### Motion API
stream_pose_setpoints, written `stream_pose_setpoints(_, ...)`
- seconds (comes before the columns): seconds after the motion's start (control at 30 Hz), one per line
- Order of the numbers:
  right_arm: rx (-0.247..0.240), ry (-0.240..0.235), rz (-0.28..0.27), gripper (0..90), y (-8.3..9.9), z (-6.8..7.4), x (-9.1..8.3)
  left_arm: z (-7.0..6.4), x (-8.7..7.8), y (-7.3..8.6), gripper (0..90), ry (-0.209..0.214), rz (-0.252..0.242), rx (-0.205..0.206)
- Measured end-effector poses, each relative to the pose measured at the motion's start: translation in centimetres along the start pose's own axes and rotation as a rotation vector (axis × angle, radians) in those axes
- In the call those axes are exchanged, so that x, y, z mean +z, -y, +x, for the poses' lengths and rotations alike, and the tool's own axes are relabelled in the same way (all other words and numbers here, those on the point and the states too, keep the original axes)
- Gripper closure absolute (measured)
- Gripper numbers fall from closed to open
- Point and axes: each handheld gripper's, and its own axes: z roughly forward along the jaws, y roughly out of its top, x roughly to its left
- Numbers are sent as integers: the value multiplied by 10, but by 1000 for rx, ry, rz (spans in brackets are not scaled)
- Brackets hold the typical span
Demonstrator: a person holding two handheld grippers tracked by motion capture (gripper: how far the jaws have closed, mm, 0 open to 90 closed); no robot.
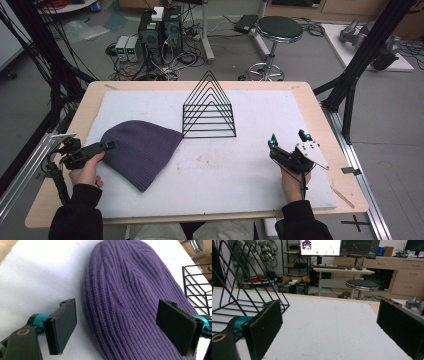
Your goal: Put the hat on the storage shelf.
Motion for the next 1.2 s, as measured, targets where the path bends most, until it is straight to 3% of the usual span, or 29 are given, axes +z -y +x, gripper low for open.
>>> stream_pose_setpoints(0.23, -3, 0, -2, 57, 0, 0, 0, -1, 5, -2, 183, 56, 8, -50)
stream_pose_setpoints(0.3, -2, 2, -3, 57, 0, 1, 0, 0, 7, -3, 183, 86, 18, -81)
stream_pose_setpoints(0.63, -2, 2, -5, 57, -1, 1, 0, 0, 9, -3, 204, 92, 0, -100)
stream_pose_setpoints(0.73, -9, 3, -9, 57, -1, 0, 0, 1, 9, -2, 256, 85, -9, -99)
stream_pose_setpoints(1.07, -5, 5, -5, 57, -1, 0, 0, 9, 10, 2, 586, 59, -35, -111)
stream_pose_setpoints(1.2, -6, 4, -2, 57, -1, 0, 0, 9, 10, 3, 709, 79, -37, -95)
